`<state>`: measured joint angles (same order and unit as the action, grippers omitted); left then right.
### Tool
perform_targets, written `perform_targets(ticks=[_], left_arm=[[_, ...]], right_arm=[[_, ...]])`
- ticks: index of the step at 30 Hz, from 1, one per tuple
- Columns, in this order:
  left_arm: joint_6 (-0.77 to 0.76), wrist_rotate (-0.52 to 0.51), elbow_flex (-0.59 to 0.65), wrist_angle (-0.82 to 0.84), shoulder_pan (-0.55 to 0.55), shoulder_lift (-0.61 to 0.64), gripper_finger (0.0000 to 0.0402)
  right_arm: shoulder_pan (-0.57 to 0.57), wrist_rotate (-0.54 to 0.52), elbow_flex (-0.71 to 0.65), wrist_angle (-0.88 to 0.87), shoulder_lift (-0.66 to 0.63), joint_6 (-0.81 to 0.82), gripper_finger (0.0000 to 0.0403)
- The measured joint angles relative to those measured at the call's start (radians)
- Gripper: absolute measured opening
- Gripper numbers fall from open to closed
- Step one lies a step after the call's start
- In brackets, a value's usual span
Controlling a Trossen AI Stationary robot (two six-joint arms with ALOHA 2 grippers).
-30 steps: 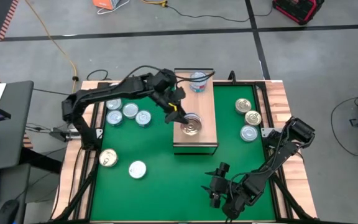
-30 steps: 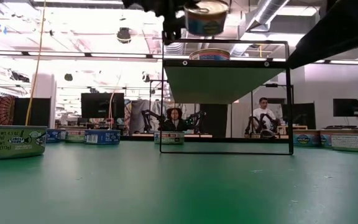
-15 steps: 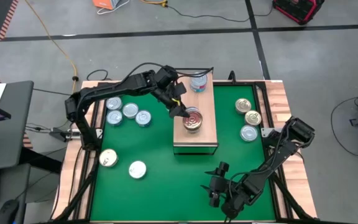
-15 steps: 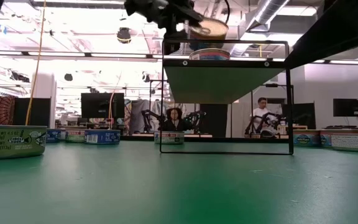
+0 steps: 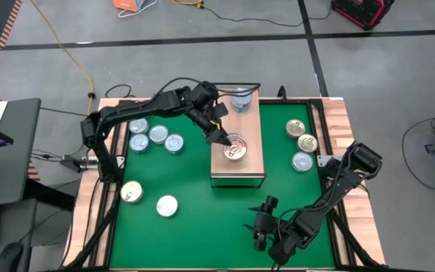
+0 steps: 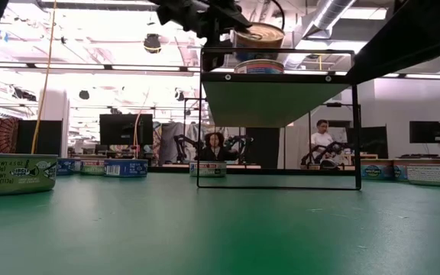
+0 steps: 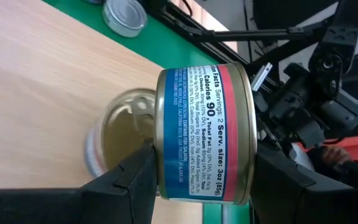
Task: Stack canned seafood by type on shelf
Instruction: Stack the blue tuna can on top of the blue tuna can on the shelf
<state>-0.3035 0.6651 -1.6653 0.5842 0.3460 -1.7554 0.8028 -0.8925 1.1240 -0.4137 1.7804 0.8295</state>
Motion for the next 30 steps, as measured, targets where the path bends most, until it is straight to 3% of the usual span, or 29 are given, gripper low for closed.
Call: perform_targets(ticks=[10, 23, 30], left_arm=[[-0.006, -0.04, 0.0, 0.001, -0.018, 0.0, 0.0205], [0.082, -0.069, 0.0, 0.002, -0.02, 0.001, 0.0294], [0.17, -0.073, 0.0, 0.102, -0.02, 0.001, 0.0306]], right_arm=[[0.0, 0.0, 0.0, 0.0, 0.0, 0.0, 0.0292], [0.0, 0.0, 0.0, 0.0, 0.0, 0.0, 0.0292], [0.0, 0.0, 0.0, 0.0, 0.0, 0.0, 0.0292]])
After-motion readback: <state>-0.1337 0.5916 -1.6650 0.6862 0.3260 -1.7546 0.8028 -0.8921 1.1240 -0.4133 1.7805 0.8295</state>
